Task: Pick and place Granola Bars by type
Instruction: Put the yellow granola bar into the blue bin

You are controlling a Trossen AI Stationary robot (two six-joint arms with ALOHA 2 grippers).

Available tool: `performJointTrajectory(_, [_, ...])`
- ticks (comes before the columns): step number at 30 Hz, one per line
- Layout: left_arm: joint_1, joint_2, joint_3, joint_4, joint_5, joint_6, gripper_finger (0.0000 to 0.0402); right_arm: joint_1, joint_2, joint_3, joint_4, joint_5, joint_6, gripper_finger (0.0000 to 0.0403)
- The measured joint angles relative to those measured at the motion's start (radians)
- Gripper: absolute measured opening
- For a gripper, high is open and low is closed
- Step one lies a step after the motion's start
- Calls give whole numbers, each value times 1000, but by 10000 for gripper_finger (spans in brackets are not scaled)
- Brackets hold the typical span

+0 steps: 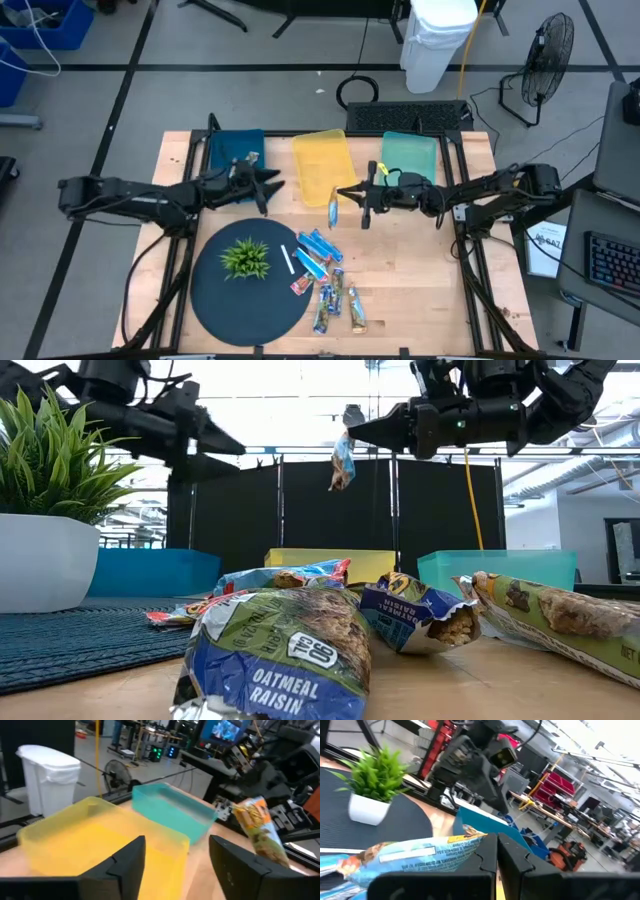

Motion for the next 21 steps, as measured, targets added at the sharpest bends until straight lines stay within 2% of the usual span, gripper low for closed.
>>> performJointTrajectory(5, [-33,150,90,38,1,-45,293,-31,0,0,0,0,-6,0])
performJointTrajectory(9, [-56,255,188,36,1,-96,321,-72,0,0,1,5,-24,0])
performJointTrajectory(18, [-134,450,423,30,3,45,318,-119,0,0,43,8,0,0])
performJointTrajectory(21, [-137,482,476,11,1,23,306,-119,0,0,43,8,1,0])
